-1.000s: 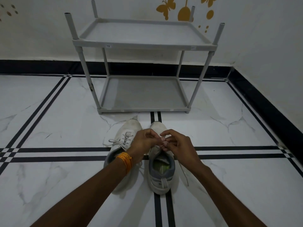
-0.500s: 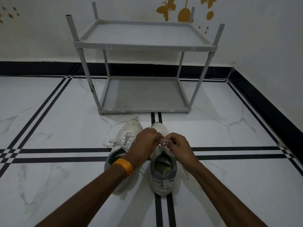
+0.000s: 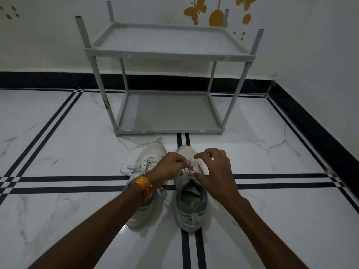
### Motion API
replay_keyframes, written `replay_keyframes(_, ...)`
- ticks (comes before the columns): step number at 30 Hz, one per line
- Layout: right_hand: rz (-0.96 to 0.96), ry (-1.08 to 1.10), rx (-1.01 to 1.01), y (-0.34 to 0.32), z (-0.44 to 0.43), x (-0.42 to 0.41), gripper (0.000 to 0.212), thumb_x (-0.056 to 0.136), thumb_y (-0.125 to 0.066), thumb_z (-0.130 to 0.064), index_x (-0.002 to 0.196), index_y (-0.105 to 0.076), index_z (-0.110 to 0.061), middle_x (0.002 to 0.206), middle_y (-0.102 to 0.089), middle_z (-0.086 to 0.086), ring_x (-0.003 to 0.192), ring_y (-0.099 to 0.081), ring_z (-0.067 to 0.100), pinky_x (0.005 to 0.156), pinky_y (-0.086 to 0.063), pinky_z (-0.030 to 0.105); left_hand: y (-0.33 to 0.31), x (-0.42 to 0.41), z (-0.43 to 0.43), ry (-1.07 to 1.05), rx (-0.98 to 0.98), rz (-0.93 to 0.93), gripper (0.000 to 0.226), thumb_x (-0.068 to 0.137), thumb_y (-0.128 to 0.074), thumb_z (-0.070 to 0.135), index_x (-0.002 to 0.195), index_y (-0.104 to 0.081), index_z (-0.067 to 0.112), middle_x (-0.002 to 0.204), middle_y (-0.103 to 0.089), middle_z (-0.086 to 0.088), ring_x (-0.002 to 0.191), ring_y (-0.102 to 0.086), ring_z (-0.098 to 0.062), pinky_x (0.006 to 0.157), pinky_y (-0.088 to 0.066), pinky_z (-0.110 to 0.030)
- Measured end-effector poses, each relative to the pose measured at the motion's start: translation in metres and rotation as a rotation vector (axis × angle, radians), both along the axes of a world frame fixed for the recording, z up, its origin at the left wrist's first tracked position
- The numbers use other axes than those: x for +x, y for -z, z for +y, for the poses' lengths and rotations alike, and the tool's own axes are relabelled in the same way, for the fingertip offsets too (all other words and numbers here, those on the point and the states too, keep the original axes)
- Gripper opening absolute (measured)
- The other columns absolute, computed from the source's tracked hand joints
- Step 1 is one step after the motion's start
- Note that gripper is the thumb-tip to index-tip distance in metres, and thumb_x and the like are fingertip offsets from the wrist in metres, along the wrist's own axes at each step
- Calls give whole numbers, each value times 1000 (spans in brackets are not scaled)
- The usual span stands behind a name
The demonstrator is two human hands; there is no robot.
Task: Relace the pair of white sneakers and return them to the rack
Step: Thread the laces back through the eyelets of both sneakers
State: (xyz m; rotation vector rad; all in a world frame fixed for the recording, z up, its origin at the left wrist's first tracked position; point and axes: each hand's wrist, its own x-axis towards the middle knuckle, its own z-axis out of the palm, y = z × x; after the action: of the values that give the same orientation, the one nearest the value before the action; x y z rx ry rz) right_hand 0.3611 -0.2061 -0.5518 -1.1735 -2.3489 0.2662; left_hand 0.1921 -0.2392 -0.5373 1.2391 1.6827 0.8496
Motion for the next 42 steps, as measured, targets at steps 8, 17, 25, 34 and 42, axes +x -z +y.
replay_keyframes(8,-56,-110,-33,-14,-1,-11,17,92,-60,-25,92,-64,-9,92,-64,8,84,-45,18,72,-35,26,0,-1,1,-12,-3,-40,22,93,-62,19,98,-77,4,106,-75,-13,102,-67,-20,91,-52,-33)
replay_keyframes(17,14,-68,-227,-24,0,-2,15,92,-59,-26,81,-58,-17,85,-62,3,82,-51,19,72,-39,28,-10,-4,-8,-183,-67,-402,21,87,-64,7,105,-75,6,102,-72,-7,90,-58,-17,76,-50,-27)
replay_keyframes(25,-177,6,-267,3,2,53,19,94,-57,-21,76,-55,-15,76,-59,0,71,-53,17,66,-42,30,18,-37,-17,-319,131,419,21,76,-70,3,88,-77,19,73,-70,-1,67,-60,-13,73,-53,-30)
replay_keyframes(34,-213,25,-262,31,-6,61,19,91,-58,-19,75,-59,-11,73,-55,-1,69,-48,17,63,-35,30,20,-31,-20,-194,143,637,24,71,-67,-2,89,-75,12,94,-73,-10,89,-65,-27,77,-46,-29)
replay_keyframes(42,-205,36,-302,30,-9,61,21,91,-58,-20,71,-53,-16,73,-60,3,68,-50,17,62,-36,29,26,-45,-16,-310,105,507,24,69,-67,3,84,-78,18,84,-74,-9,81,-67,-25,70,-45,-26)
